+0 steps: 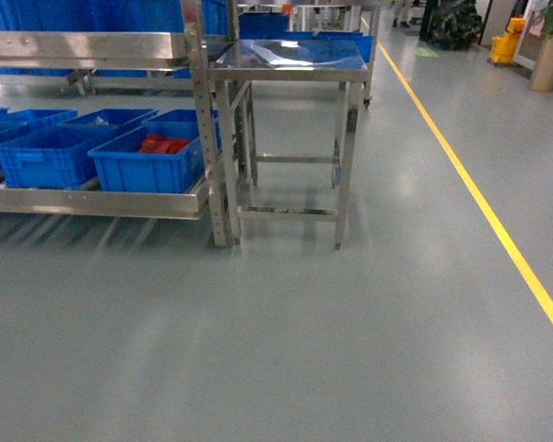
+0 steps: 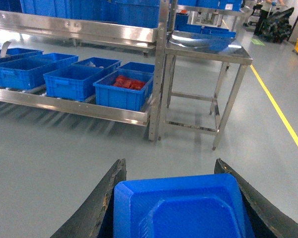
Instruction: Pick blue part to blue bin on bottom shelf
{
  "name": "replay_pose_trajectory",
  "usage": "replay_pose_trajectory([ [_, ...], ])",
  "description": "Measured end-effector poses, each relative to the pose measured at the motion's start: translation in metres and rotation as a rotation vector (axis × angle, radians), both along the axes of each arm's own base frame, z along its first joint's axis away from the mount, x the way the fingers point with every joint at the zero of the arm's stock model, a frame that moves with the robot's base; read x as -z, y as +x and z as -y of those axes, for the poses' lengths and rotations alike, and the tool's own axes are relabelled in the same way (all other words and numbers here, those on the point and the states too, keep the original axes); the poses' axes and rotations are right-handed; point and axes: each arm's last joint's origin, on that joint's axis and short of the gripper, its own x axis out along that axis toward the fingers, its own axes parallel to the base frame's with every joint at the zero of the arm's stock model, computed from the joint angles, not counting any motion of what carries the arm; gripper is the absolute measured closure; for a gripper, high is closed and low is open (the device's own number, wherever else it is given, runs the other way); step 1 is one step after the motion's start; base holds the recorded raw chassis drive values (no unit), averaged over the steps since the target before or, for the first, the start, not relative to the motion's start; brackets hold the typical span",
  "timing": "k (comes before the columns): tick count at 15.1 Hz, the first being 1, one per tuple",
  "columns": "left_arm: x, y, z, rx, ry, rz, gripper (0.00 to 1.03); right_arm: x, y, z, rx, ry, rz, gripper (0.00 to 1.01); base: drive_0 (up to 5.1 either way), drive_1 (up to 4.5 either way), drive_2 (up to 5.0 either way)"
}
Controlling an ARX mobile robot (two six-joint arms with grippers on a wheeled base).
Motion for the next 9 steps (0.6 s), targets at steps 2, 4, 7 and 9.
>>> replay_pose_trajectory([
  [2, 0.0001, -0.0001, 0.0000, 0.001, 0.001, -0.001, 0.59, -0.0001, 0.0000, 0.0000, 0.000, 0.000, 0.001, 0.03, 0.0, 4.27, -4.3],
  [4, 0.0002, 0.0001, 0.0001, 0.001, 0.001, -0.002, 0.59, 0.0001, 0.0000, 0.0000, 0.000, 0.000, -0.001, 0.03, 0.0, 4.33, -4.3],
  [7, 0.0000, -0.0002, -0.0001, -0.001, 0.000, 0.000, 0.59, 0.0001, 0.0000, 0.0000, 0.000, 0.000, -0.002, 0.03, 0.1, 4.37, -4.2],
  [9, 0.0001, -0.0001, 0.0001, 0.002, 0.000, -0.001, 0.59, 0.0003, 0.0000, 0.0000, 0.000, 0.000, -0.003, 0.03, 0.1, 4.38, -4.2],
])
